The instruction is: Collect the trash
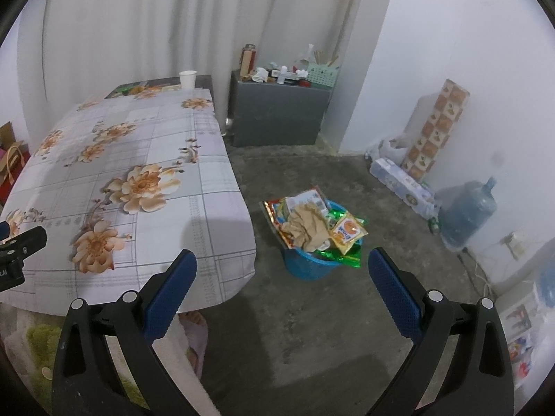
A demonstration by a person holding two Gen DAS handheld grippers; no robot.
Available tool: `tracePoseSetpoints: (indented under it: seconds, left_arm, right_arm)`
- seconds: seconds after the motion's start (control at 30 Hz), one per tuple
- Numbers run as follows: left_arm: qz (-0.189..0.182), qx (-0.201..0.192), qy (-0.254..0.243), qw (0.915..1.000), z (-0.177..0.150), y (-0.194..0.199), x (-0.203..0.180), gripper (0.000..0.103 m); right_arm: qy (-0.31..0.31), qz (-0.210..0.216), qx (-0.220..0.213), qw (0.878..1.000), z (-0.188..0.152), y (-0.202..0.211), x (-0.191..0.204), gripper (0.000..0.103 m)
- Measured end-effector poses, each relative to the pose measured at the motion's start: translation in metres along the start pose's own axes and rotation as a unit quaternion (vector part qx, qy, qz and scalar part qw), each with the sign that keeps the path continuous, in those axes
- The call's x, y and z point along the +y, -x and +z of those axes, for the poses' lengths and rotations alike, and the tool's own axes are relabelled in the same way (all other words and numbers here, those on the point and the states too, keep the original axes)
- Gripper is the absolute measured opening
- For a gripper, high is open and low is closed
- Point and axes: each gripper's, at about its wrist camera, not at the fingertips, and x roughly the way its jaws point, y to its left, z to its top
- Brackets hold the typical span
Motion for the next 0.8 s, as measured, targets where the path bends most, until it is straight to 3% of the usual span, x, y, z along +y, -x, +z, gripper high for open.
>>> tracePoseSetpoints:
  seconds: [0.8]
  left_arm:
    - [0.005, -0.002, -0.027, 0.9996, -0.0006, 0.0012, -0.0002, 0.098]
  right_arm:
    - [0.001, 0.003, 0.002, 1.0, 0.0009, -0.0068, 0.0, 0.095]
